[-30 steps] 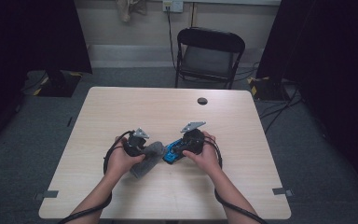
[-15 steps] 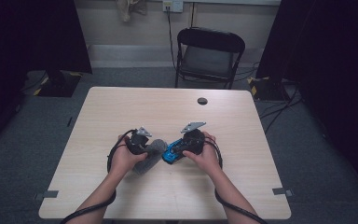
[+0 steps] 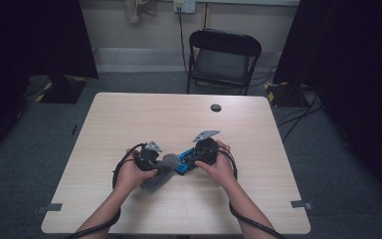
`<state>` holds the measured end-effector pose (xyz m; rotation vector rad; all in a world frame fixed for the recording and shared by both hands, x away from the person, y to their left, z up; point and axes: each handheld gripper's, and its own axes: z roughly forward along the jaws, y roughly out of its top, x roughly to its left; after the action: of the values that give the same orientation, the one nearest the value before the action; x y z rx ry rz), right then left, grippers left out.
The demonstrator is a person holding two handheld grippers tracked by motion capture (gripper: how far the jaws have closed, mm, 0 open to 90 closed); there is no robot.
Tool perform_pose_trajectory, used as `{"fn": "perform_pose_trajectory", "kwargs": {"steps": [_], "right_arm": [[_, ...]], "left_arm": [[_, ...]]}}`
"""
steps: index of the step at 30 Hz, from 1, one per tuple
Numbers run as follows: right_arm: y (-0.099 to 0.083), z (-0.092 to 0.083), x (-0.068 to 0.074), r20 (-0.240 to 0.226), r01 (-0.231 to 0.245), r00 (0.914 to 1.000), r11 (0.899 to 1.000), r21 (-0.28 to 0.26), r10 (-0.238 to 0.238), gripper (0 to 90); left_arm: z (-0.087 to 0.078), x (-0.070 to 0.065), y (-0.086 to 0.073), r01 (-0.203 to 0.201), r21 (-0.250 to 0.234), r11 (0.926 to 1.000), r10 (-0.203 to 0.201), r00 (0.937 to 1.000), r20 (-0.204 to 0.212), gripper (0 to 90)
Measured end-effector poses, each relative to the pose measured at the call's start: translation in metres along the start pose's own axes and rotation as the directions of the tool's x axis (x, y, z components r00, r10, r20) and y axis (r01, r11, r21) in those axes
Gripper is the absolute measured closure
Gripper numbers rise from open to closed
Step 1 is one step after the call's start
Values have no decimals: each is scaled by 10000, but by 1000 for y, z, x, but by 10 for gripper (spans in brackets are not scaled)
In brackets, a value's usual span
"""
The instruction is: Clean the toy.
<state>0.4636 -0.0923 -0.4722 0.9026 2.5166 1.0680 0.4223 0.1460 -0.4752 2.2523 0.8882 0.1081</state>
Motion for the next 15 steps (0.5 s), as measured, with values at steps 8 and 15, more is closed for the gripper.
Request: {"fn": "perform_pose_trajectory", "kwargs": {"steps": [8,15], "right_arm": [[2,1,3,16,256,9997,9996,110,-256,185],[2,1,4,28,279,9996,9996,100,-279,185]], "left_arm": [[-1,-11,-3,-376,153,9992,370,9987,347,684],[-1,-23,-4,-533,221,9983,518,9967,631,685]]}}
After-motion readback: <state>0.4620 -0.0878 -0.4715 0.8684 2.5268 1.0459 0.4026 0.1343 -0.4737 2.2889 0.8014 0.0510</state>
